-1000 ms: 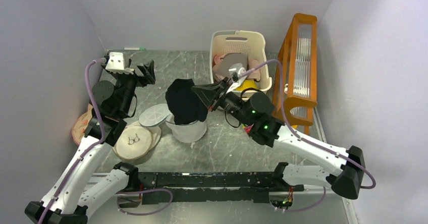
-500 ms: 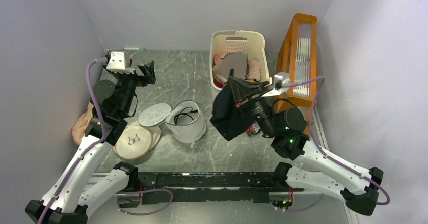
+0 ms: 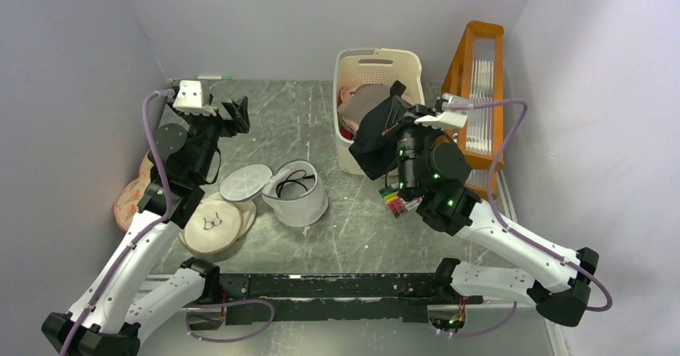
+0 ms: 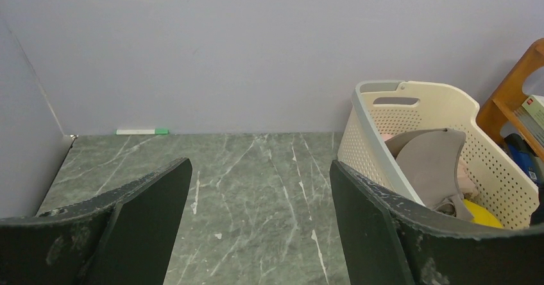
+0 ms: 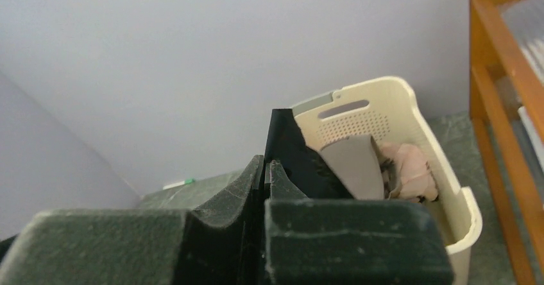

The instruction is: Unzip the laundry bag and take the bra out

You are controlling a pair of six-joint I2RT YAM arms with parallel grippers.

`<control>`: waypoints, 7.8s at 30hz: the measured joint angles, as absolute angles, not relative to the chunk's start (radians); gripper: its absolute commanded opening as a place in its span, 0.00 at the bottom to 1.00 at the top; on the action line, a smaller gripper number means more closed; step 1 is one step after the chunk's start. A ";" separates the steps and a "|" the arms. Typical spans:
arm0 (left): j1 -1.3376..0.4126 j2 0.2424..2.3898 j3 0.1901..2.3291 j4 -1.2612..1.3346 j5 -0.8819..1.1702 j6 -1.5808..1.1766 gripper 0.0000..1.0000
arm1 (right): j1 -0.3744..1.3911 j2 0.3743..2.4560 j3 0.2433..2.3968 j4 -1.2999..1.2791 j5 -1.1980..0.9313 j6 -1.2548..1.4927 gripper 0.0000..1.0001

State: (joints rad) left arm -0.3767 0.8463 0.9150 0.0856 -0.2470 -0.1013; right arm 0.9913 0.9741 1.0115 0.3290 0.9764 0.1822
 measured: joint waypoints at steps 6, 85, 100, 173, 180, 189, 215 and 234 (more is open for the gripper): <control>-0.379 0.851 0.915 0.085 -0.247 -0.105 0.91 | 0.989 1.074 1.127 0.407 1.039 -0.006 0.00; -0.392 0.885 0.915 0.085 -0.246 -0.105 0.92 | 0.569 1.474 1.301 -0.140 0.406 0.346 0.50; -0.418 0.941 0.918 0.076 -0.234 -0.111 0.97 | 0.574 1.288 1.174 -0.102 0.030 0.427 0.57; -0.449 1.375 0.861 -0.480 0.035 -0.163 0.73 | 0.981 1.407 1.070 -0.012 0.014 0.380 0.53; -0.449 1.419 0.893 -0.489 0.052 -0.162 0.24 | 1.019 1.417 0.938 0.027 0.001 0.408 0.48; -0.449 1.327 0.893 -0.483 0.099 -0.145 0.07 | 1.043 1.438 0.845 0.091 -0.008 0.451 0.45; -0.448 1.126 0.842 -0.385 0.274 -0.123 0.07 | 1.062 1.384 0.895 0.023 0.212 0.392 0.54; -0.449 1.142 0.842 -0.384 0.301 -0.112 0.07 | 1.066 1.572 1.040 -0.017 0.339 0.249 0.38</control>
